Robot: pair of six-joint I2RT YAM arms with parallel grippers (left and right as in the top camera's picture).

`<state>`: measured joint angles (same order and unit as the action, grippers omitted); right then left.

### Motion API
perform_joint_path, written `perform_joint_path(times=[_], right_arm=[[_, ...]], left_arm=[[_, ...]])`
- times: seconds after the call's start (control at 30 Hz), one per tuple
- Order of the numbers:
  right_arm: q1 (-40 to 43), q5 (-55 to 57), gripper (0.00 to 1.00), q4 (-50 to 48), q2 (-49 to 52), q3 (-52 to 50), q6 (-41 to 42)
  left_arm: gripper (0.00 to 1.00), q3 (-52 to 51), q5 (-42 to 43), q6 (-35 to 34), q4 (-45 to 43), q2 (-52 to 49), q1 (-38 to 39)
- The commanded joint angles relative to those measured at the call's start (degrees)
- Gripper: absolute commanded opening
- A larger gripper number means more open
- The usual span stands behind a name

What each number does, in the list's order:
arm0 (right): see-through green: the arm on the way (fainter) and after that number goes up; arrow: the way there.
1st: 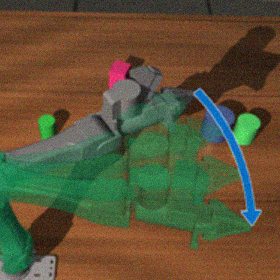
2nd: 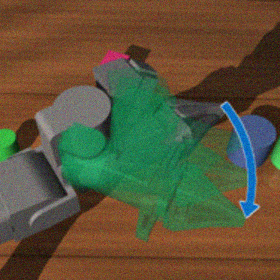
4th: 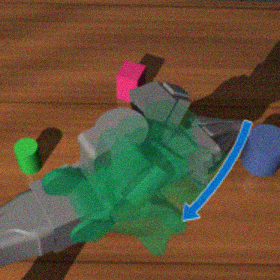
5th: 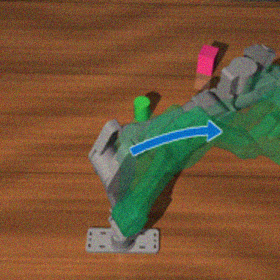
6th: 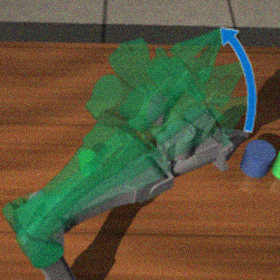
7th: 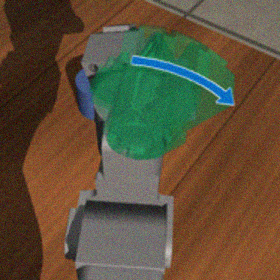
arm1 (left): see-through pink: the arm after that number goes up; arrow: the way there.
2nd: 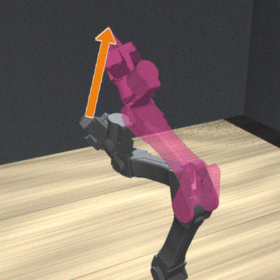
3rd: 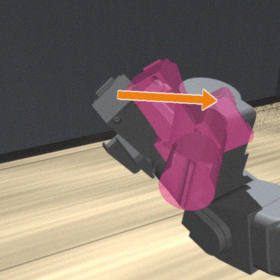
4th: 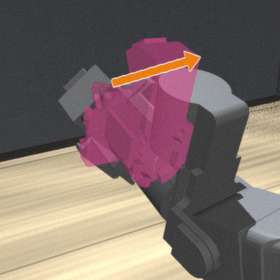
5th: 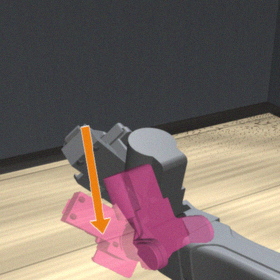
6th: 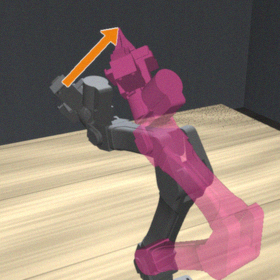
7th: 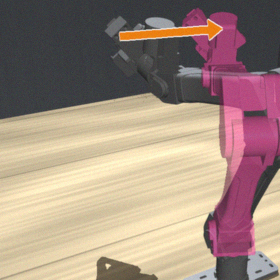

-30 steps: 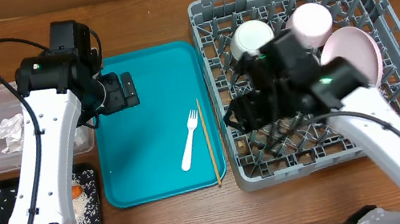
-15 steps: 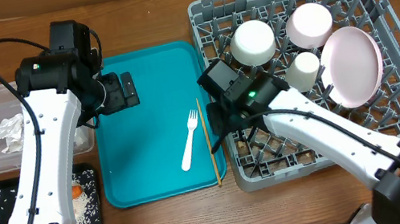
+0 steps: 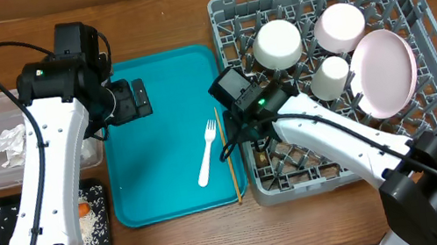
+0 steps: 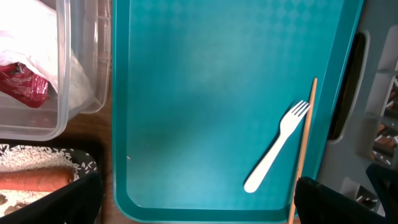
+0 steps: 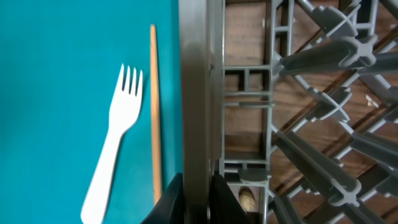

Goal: Sort waste into correct bins and load items into the dishwasher
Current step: 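Move the right gripper over the teal tray to the white fork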

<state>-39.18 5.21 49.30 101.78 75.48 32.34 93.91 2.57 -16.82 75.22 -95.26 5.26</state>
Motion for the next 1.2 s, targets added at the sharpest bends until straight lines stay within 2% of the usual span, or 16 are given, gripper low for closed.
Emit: perform_joint_path(times=[0.0,0.17,0.2,0.27,0.43,0.53,0.63,0.8,0.83,0.87,0.9,0.97,1.0,1.07,1.13,1.17], right_arm=[[0.0,-1.0,0.04,-4.9,-0.1,0.7,1.0],[0.0,-1.7,0.06,-7.0,-0.1,0.7,2.6],[0.0,-1.7,0.23,-6.2,-0.1,0.7,2.6],[0.0,-1.6,0.43,-4.7,-0.1,0.7,2.3],[1.8,0.5,0.55,-0.7,-2.2,4.3,0.6],[2.6,0.5,0.65,4.0,-4.7,11.0,-0.3],[2.0,0.4,0.71,10.5,-6.1,19.8,-2.4],[-1.0,-11.9,0.82,14.3,-6.1,25.0,-2.4],[-1.8,-13.9,0.87,14.3,-5.8,25.0,-2.4],[-2.6,-15.4,0.97,14.3,-5.5,25.0,-2.3],[-4.1,-18.3,1.00,13.6,-4.9,25.0,-2.3],[-6.7,-24.9,1.00,11.1,-3.6,25.0,-1.9],[-7.3,-25.5,0.95,11.0,-3.1,24.9,-1.9],[-8.4,-24.7,0.68,11.2,-2.3,24.7,-1.6],[-9.6,-19.7,0.56,12.2,-1.3,23.3,4.8],[-10.2,-17.5,0.54,12.2,-0.8,22.6,7.5]], left_arm=[[1.00,1.0,0.4,-1.0,-0.1,0.9,0.4],[1.00,1.0,0.4,-1.0,-0.1,0.9,0.4],[1.00,1.0,0.4,-1.0,-0.1,0.9,0.4],[1.00,1.0,0.4,-1.0,-0.1,0.9,0.4],[1.00,1.0,0.4,-1.0,-0.1,0.9,0.4],[1.00,1.0,0.4,-1.0,-0.1,0.9,0.4],[1.00,1.0,0.4,-1.0,-0.1,0.9,0.4],[1.00,1.0,0.2,-1.4,-0.8,0.9,0.4],[1.00,1.0,0.2,-1.4,-1.4,0.9,0.4],[1.00,1.1,0.0,-1.2,-1.8,0.9,0.3],[1.00,2.3,-0.6,-0.9,-1.8,0.9,-0.4],[1.00,5.5,-1.6,-1.0,-0.8,1.0,-3.5],[1.00,6.5,-1.4,-1.0,-0.4,1.0,-4.5],[1.00,8.4,-0.4,-1.0,0.0,1.0,-7.0],[1.00,9.5,-0.5,-0.9,-0.2,1.0,-9.8],[1.00,9.5,-1.6,-1.0,-0.5,1.0,-11.1]])
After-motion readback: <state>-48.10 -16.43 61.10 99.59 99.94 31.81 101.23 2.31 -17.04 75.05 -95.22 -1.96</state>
